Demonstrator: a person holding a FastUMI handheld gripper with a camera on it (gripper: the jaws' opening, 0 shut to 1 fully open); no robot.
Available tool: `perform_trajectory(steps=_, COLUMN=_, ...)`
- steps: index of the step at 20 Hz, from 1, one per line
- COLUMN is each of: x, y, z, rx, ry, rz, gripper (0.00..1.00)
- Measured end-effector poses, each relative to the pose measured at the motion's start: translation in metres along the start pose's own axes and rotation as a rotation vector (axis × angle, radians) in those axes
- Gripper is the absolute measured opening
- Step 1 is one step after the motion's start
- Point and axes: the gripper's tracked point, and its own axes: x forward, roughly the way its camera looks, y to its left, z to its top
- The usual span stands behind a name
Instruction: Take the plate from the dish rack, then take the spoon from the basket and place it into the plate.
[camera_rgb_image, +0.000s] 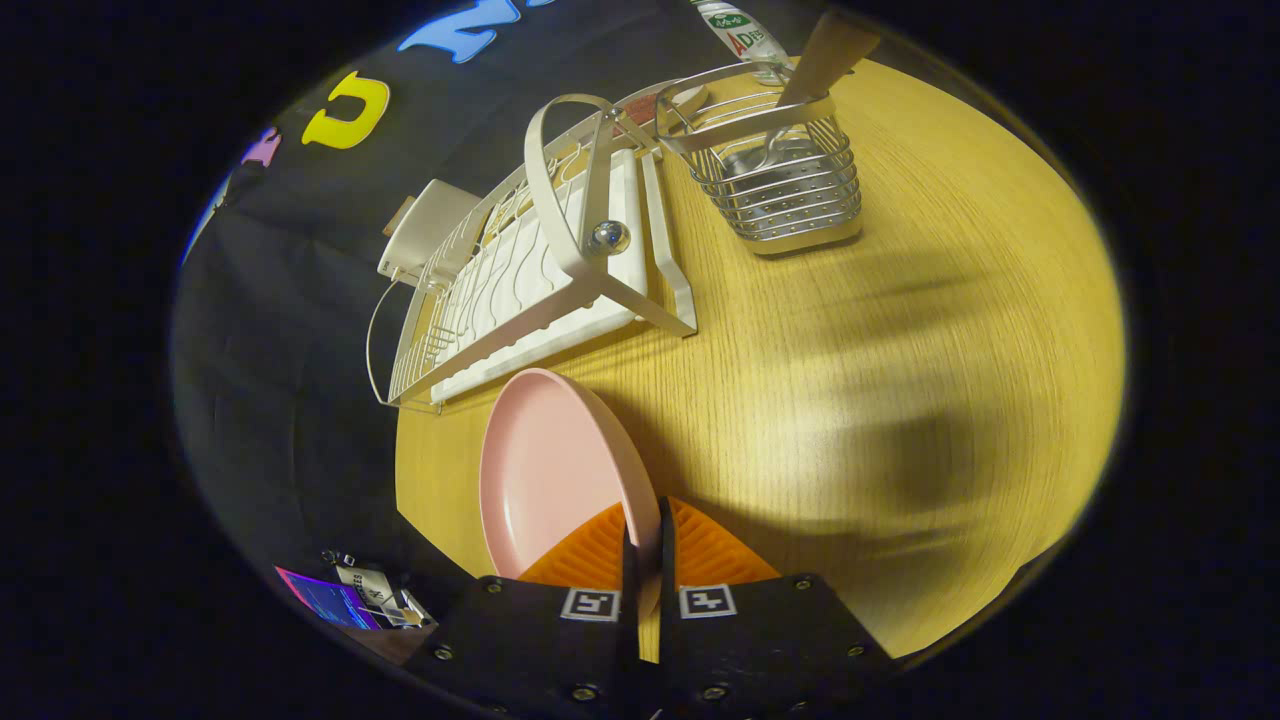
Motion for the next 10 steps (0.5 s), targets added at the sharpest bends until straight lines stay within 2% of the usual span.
perform_trajectory(steps=2, x=-0.001, y=0.000, z=0.000, rx=-0.008, ry=-0.011, rz=-0.004, gripper=0.08)
perform_trajectory(steps=5, x=-0.011, y=-0.014, z=0.011, rx=-0.032, ry=-0.072, rz=-0.070, gripper=0.13)
perform_trajectory(steps=8, x=-0.031, y=-0.017, z=0.029, rx=-0.053, ry=-0.172, rz=-0.098, gripper=0.22)
perform_trajectory(steps=10, x=-0.052, y=-0.020, z=0.042, rx=-0.113, ry=-0.243, rz=-0.146, gripper=0.22)
